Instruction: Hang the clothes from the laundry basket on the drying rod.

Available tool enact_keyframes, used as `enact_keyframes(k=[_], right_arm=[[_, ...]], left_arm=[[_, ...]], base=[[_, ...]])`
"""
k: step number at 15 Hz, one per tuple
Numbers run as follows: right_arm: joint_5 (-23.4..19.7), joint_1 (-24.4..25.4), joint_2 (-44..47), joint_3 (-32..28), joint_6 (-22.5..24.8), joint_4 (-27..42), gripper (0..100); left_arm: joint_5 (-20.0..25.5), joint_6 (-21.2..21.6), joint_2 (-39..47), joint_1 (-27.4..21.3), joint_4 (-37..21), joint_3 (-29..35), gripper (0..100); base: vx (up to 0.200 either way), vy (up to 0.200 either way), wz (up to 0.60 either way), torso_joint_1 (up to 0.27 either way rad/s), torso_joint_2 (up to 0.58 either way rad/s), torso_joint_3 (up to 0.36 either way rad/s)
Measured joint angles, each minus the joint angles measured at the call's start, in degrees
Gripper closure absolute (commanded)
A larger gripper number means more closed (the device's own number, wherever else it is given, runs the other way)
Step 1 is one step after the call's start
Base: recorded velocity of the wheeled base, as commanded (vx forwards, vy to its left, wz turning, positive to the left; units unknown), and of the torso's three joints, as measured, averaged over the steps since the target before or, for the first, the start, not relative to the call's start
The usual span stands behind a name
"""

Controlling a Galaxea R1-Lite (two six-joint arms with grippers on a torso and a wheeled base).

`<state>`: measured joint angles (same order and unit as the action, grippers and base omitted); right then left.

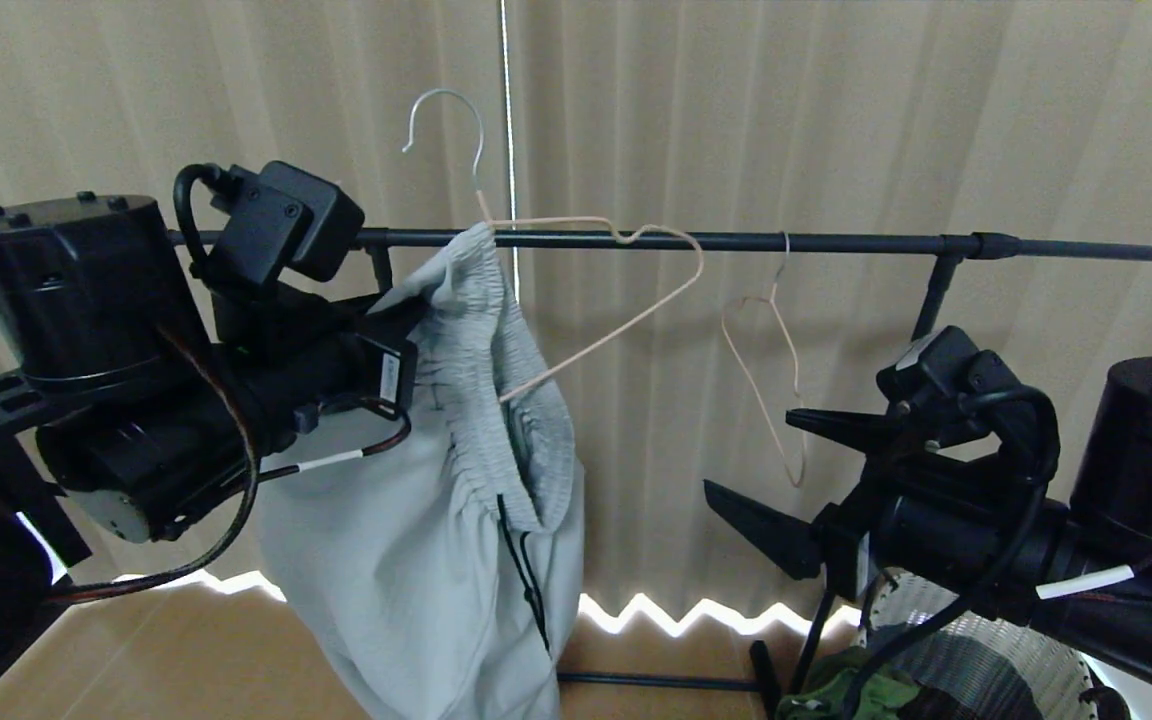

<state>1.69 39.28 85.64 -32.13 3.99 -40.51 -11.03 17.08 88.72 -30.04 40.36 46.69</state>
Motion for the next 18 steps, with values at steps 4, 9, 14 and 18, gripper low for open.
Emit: enact_keyframes(k=[4, 9, 14, 18], right_arm=[[-0.1, 2.7, 2.8, -0.3, 0.1, -5.9, 0], [0.3, 3.0, 9.7, -2.1, 0.2, -11.7, 0], [0.5, 2.5, 15.4, -4.4, 0.1, -12.5, 0], [0.9, 1.1, 17.4, -4.3, 0.0, -12.6, 0]], left_arm=[[0.0, -2.3, 1.9, -3.5, 0.1, 3.6, 100], [0.4, -2.4, 1.1, -5.8, 0.0, 3.7, 100], [0.6, -2.4, -1.1, -7.2, 0.1, 3.4, 100], [1.0, -2.1, -3.0, -7.5, 0.2, 1.2, 100]], base=[[0.000, 0.000, 0.00, 0.000, 0.00, 0.000], [0.000, 0.000, 0.00, 0.000, 0.00, 0.000], [0.000, 0.000, 0.00, 0.000, 0.00, 0.000], [0.000, 0.000, 0.00, 0.000, 0.00, 0.000]])
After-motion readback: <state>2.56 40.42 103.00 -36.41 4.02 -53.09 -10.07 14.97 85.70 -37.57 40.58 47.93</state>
